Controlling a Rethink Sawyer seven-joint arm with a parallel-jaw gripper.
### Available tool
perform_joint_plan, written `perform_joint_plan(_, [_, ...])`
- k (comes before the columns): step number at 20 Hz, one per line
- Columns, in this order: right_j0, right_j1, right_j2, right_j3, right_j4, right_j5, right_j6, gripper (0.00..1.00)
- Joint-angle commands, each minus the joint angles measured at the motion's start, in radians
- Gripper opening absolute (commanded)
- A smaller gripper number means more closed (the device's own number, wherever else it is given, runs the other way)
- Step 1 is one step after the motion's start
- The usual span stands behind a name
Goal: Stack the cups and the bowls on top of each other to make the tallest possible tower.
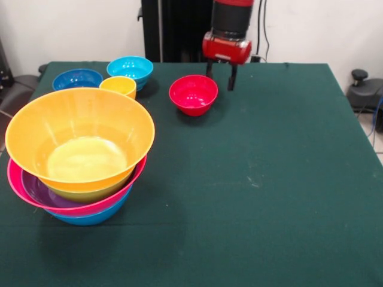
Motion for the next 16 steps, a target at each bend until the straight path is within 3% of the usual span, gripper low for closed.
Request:
perform_joint_plan(1, [0.051, -0.183, 0.073, 0.048, 0.102, 0.246, 0.186, 1.0])
perform_joint_plan(12, [0.039, -0.202, 0.061, 0.024, 0.084, 0.302, 0.16, 1.0])
perform_joint_plan(16, [0.004, -0.139, 0.072, -0.021, 0.056, 0.256, 0.142, 1.0])
